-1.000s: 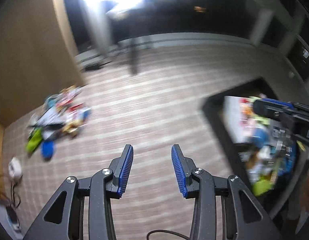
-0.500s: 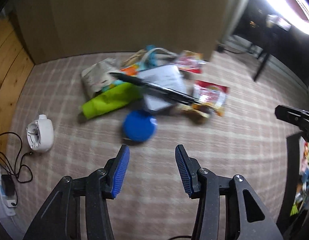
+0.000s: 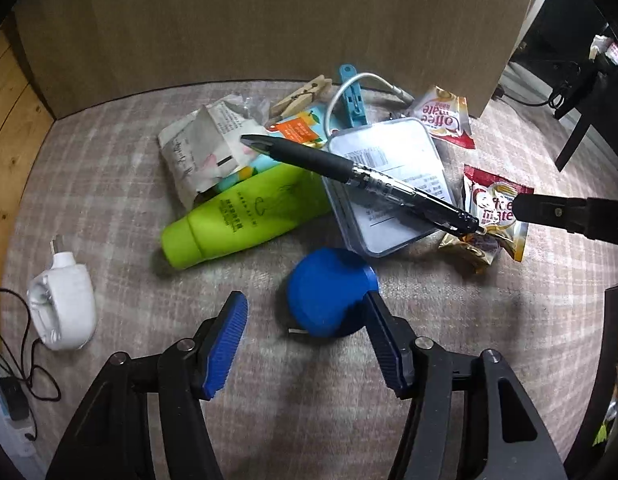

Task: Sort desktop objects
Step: 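Grasp the blue round lid with left tool while right tool grasps a Coffee-mate sachet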

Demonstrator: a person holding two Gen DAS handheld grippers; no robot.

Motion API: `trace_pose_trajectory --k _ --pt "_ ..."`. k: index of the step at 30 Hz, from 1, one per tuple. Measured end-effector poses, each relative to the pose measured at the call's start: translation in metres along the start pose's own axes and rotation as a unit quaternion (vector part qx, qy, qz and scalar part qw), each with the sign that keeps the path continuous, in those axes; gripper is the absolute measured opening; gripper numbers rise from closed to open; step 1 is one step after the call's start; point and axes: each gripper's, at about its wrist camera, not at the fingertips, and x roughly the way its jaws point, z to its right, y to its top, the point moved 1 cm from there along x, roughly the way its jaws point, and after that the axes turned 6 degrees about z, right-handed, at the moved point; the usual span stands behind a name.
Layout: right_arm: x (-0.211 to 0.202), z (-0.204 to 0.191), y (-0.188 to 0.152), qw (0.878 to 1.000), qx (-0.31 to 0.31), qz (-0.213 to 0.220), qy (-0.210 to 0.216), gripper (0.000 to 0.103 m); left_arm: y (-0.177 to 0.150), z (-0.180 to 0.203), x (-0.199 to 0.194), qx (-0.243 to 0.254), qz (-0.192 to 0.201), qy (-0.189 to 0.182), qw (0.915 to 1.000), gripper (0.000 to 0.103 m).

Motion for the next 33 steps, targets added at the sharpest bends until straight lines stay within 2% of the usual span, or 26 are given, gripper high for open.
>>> trace_pose_trajectory --k 11,13,16,18,19,21,33 --pt "0.010 -0.011 0.008 1.000 0.002 -0.003 0.000 0.025 -0.005 0.011 0.006 0.009 -0.005 -0.013 0.9999 0.065" --pt "0.013 -0.013 0.010 1.000 -0.001 -0.005 0.003 0.026 -0.007 0.012 0.006 0.012 -0.003 -0.006 0.9999 0.065" --pt "0.014 -0.017 0.012 1.000 0.000 -0.004 0.006 0.025 -0.009 0.010 0.010 0.004 -0.006 0.000 1.0000 0.051" --pt "0.015 -0.021 0.012 1.000 -0.004 -0.005 0.010 0.025 -0.012 0.008 0.011 -0.001 -0.005 0.002 1.0000 0.048" --pt "0.016 -0.023 0.012 1.000 -0.006 -0.007 0.012 0.023 -0.012 0.008 0.011 -0.001 -0.003 0.003 1.0000 0.048" --pt "0.018 -0.026 0.011 1.000 -0.008 -0.010 0.016 0.011 -0.015 0.009 0.010 0.001 0.001 0.005 1.0000 0.048" --pt "-0.001 -0.026 0.007 0.999 -0.006 0.015 0.034 0.005 -0.028 0.011 -0.002 -0.002 0.013 0.014 0.9998 0.047"
